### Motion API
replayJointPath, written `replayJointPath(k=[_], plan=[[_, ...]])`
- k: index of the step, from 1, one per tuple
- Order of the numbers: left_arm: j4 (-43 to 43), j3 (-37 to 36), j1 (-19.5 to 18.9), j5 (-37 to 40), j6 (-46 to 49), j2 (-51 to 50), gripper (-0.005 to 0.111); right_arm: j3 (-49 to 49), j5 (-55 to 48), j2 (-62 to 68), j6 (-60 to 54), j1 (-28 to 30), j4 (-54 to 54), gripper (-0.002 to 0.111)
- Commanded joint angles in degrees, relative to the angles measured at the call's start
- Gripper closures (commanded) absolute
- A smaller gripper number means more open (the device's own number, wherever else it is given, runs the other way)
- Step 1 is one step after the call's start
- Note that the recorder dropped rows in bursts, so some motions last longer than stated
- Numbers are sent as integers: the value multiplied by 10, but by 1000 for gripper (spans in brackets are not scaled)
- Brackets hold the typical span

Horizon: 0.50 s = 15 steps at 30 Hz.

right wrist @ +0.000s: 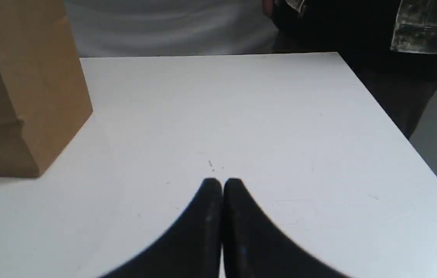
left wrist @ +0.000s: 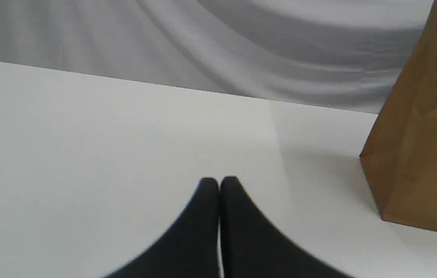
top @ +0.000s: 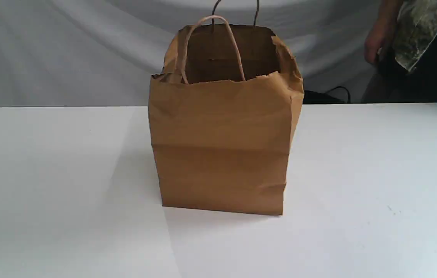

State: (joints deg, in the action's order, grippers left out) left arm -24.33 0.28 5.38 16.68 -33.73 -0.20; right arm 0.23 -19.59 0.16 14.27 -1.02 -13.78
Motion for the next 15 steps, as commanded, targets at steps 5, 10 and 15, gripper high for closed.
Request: replayJointPath(k=[5,10,15], plan=[[-3,-3,-2,-2,0,2,107,-2,3,-2,-5,4,2,108],[-3,-3,-2,-2,0,2,107,-2,4,-2,-5,4,1,108],[-3,-3,-2,-2,0,2,107,-2,4,-2,-5,4,1,108]])
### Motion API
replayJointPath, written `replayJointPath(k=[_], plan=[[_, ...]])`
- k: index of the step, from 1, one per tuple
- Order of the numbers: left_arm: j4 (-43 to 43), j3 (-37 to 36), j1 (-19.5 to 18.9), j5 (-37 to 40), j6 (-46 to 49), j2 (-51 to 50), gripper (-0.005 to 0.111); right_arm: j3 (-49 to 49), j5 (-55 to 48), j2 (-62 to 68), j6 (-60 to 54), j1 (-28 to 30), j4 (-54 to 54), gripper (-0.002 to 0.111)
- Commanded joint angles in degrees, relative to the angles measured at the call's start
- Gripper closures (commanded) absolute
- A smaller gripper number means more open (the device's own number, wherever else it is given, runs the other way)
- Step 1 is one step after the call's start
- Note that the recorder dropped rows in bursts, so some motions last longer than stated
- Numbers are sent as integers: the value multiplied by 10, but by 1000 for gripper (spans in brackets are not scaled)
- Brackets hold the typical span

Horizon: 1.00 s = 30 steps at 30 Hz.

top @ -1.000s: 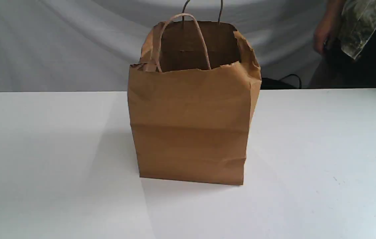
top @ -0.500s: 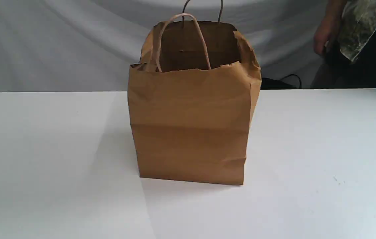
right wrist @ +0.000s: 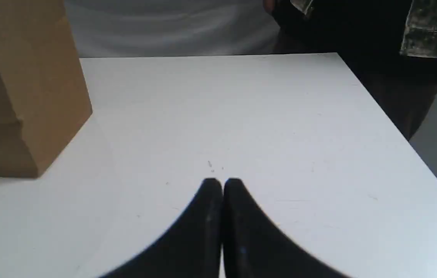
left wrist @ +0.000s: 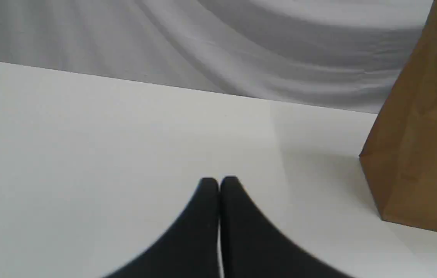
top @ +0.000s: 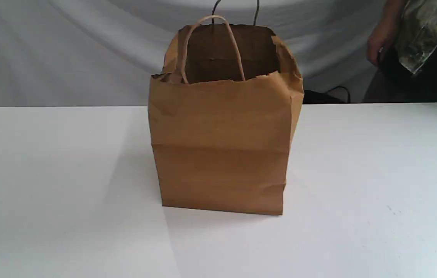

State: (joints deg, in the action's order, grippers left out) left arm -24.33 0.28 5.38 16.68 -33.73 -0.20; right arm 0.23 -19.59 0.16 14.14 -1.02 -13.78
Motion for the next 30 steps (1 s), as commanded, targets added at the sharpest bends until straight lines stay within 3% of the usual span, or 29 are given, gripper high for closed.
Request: replayJointPath(k=[1,30], plan=[[-3,-3,-2,-2,0,2,107,-2,4,-2,-4,4,1,108],[-3,-3,-2,-2,0,2,107,-2,4,-2,-4,4,9,108]])
